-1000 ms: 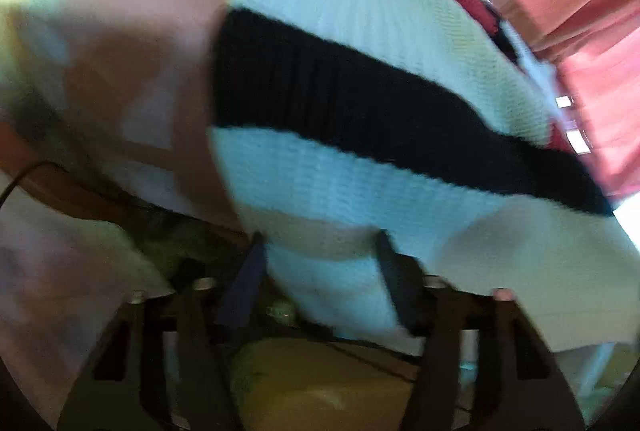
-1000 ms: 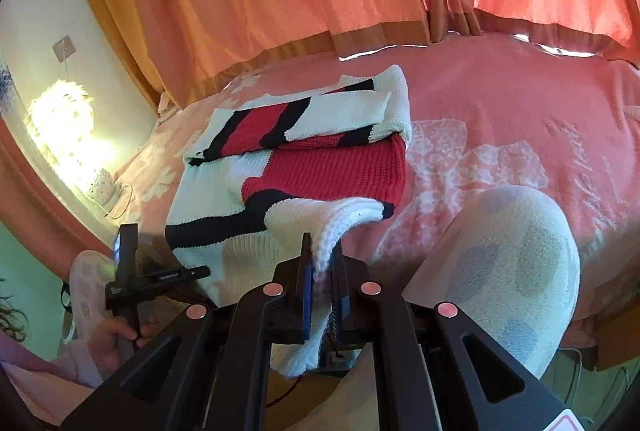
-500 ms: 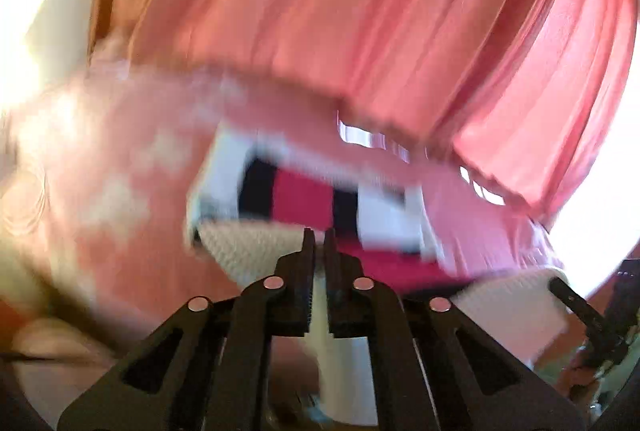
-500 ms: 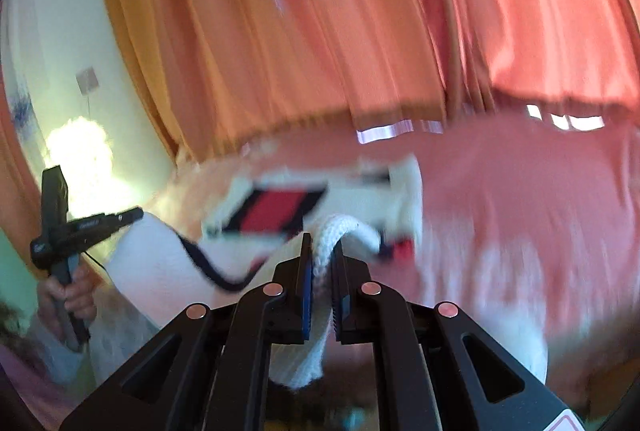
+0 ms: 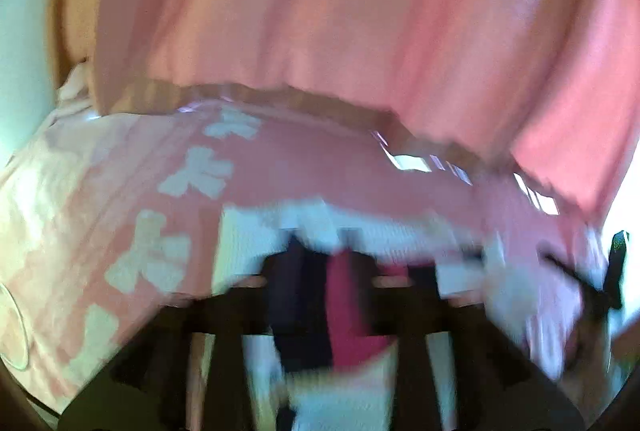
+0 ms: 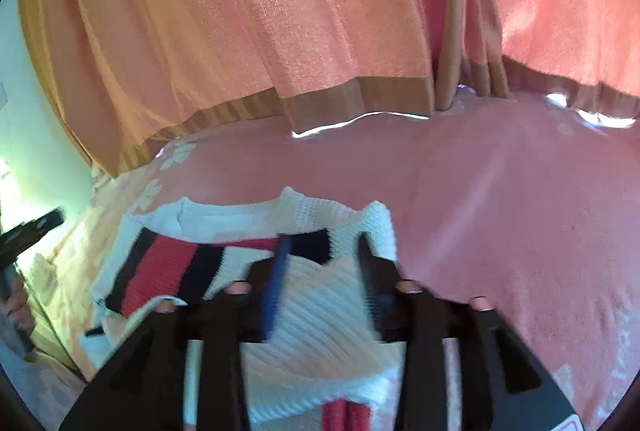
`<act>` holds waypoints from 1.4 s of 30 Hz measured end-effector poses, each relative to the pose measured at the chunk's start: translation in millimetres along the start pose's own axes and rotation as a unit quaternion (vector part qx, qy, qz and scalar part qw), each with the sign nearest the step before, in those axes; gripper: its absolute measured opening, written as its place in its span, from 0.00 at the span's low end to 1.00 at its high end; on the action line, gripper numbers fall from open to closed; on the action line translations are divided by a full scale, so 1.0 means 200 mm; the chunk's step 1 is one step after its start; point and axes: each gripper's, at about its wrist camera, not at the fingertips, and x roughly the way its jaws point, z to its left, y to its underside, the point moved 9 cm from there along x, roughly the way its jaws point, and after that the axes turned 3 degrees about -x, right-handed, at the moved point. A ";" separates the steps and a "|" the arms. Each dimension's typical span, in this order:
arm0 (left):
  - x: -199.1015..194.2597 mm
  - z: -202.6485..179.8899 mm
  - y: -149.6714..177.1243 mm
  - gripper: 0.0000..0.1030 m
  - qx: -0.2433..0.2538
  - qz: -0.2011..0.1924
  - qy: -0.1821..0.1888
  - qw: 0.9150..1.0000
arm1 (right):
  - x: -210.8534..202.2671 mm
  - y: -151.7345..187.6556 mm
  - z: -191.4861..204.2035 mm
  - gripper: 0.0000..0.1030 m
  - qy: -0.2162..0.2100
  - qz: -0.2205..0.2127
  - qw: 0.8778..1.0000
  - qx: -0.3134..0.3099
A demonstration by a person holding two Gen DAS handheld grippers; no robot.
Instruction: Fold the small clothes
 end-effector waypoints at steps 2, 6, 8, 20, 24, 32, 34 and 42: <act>-0.03 -0.08 0.17 0.74 0.035 0.014 0.005 0.999 | -0.04 0.04 0.01 0.42 -0.012 -0.001 1.000 0.005; 0.05 -0.30 0.47 0.74 0.151 0.071 0.023 0.986 | -0.07 0.08 0.03 0.42 -0.012 -0.001 1.000 0.005; 0.11 -0.41 0.57 0.74 0.209 0.086 0.030 0.974 | -0.13 0.11 0.05 0.47 -0.003 -0.008 1.000 -0.001; 0.19 -0.36 0.19 0.06 0.144 0.048 0.035 0.988 | -0.23 0.19 0.00 0.61 0.004 -0.031 0.999 0.034; 0.20 -0.06 -0.13 0.06 0.066 -0.006 -0.048 0.997 | -0.18 0.20 -0.02 0.61 0.016 -0.013 0.999 0.032; 0.53 0.33 -0.05 0.07 -0.012 0.050 -0.080 0.995 | 0.03 0.16 0.01 0.66 -0.015 0.037 0.999 0.015; 0.56 0.31 -0.02 0.07 0.001 0.056 -0.079 0.995 | 0.14 0.09 0.05 0.66 -0.018 0.055 0.998 -0.012; 0.62 0.31 -0.01 0.08 -0.013 0.069 -0.065 0.995 | 0.59 0.15 0.09 0.46 -0.010 0.150 0.988 -0.044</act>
